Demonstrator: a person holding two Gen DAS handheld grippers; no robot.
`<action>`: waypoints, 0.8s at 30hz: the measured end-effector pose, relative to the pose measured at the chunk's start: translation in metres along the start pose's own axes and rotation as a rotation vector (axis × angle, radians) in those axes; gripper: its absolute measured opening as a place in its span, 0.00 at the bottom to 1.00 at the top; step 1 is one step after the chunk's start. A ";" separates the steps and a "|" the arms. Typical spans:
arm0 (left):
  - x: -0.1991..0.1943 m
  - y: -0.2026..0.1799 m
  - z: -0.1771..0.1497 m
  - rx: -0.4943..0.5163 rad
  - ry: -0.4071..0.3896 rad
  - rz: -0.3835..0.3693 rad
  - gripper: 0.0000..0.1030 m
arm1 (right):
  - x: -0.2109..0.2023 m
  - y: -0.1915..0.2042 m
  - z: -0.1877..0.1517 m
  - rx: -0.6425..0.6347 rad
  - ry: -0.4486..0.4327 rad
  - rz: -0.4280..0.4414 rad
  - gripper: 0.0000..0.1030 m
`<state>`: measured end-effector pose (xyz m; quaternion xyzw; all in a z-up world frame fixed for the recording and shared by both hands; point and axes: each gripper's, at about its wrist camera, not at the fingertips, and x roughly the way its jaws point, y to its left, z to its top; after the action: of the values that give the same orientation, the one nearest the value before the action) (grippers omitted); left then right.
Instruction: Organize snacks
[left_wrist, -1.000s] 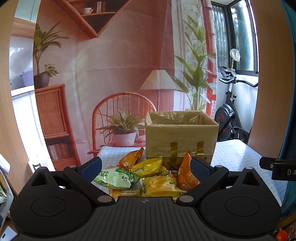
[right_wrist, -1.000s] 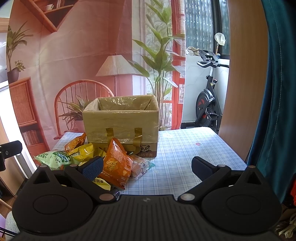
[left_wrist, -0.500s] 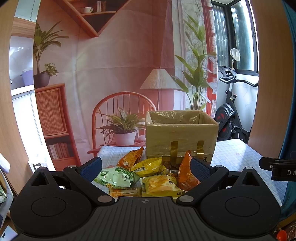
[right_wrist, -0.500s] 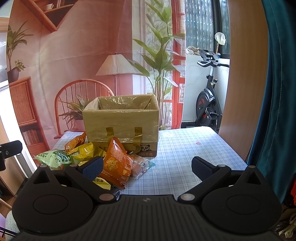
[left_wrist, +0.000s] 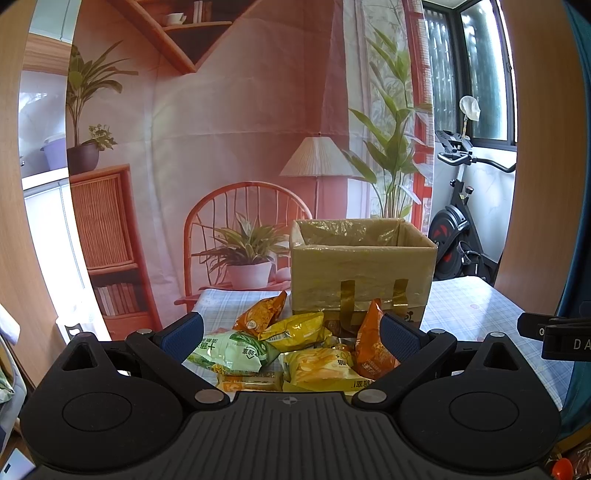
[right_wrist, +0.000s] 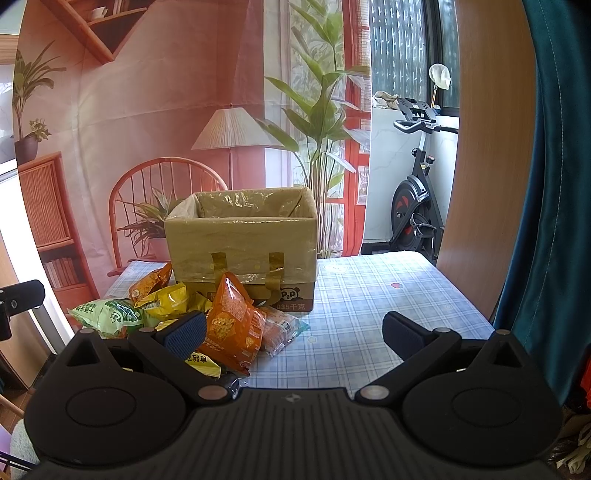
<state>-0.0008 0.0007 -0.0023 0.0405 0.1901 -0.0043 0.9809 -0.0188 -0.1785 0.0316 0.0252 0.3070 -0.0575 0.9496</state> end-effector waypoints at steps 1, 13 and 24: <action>0.000 0.000 0.000 0.000 0.000 0.000 0.99 | 0.000 0.001 0.001 0.000 0.001 0.000 1.00; 0.001 0.000 -0.002 -0.003 0.006 0.002 0.99 | 0.001 0.000 0.000 0.001 0.002 0.000 1.00; 0.018 0.006 0.012 -0.016 -0.017 0.039 0.99 | 0.016 0.004 0.003 -0.034 -0.003 -0.004 1.00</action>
<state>0.0201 0.0054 0.0023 0.0361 0.1808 0.0162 0.9827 -0.0038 -0.1760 0.0251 0.0082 0.3065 -0.0541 0.9503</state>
